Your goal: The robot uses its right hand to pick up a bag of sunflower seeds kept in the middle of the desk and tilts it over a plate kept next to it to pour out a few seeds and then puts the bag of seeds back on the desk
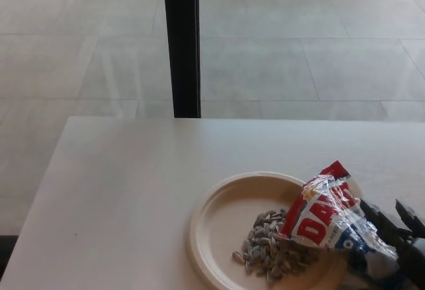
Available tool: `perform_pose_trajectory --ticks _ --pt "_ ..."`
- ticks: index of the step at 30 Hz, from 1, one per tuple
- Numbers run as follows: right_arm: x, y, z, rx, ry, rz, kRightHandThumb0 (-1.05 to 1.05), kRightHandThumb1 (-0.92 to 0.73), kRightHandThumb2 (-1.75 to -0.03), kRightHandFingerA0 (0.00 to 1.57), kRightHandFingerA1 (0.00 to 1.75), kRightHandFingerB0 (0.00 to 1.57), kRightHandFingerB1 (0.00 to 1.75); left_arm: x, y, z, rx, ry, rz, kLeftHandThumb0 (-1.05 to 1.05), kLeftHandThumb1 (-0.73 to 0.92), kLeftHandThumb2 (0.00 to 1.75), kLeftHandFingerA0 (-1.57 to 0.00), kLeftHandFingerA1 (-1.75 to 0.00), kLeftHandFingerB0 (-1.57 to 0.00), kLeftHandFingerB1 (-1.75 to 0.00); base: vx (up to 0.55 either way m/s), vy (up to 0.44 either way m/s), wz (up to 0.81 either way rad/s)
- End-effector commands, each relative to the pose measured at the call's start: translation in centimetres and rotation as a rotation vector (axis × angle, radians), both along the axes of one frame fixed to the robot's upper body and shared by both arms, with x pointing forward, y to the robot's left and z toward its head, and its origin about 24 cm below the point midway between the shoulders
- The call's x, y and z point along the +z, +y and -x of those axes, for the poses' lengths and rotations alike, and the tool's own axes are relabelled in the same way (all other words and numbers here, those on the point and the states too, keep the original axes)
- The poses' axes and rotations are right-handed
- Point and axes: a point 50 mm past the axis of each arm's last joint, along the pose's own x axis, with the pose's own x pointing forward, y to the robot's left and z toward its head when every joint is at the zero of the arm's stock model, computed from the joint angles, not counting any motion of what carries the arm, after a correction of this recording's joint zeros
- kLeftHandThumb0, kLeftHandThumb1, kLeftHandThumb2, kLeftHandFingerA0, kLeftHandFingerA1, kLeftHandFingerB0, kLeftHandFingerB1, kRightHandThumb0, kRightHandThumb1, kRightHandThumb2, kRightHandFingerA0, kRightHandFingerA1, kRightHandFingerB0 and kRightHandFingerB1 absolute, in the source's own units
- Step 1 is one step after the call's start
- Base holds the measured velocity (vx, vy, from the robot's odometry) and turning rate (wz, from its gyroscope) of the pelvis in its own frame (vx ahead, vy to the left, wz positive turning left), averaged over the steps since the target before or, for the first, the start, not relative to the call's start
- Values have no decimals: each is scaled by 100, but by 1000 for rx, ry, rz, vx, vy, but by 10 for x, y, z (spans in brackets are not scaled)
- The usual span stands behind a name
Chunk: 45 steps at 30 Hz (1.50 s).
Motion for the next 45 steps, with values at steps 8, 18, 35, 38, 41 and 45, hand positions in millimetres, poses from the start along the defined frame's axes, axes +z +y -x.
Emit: perform_pose_trajectory --ticks 8,18,35,38,41,45 --pt "44 -14 9 31 -111 -107 -101 -70 -65 0 0 0 0 2 2 0 -13 -9 -26 -82 81 128 -39 -75 -25 -63 0 0 0" --pt "94 -65 49 -47 -162 -264 -96 -75 -62 0 0 0 0 5 4 2 -18 0 -20 -82 83 128 -33 -70 -22 -61 0 0 0" --pt "75 -262 230 -1141 -661 -811 -100 -63 -104 0 19 0 3 4 5 -1 -16 3 -28 -85 92 97 -31 -71 -22 -59 0 0 0" --pt "45 -269 256 -1381 -722 -915 -98 -57 -103 0 20 3 3 3 3 1 -2 -1 -22 -85 92 97 -32 -73 -22 -60 0 0 0" --pt "-1 -252 277 -1598 -622 -1081 -105 -75 -107 0 15 0 1 3 3 1 -26 6 -23 -86 92 97 -27 -68 -21 -59 0 0 0" --pt "-32 -239 282 -1785 -474 -1084 -105 -74 -107 0 17 0 5 2 3 1 11 -7 -28 -87 81 128 -36 -72 -24 -62 0 0 0"
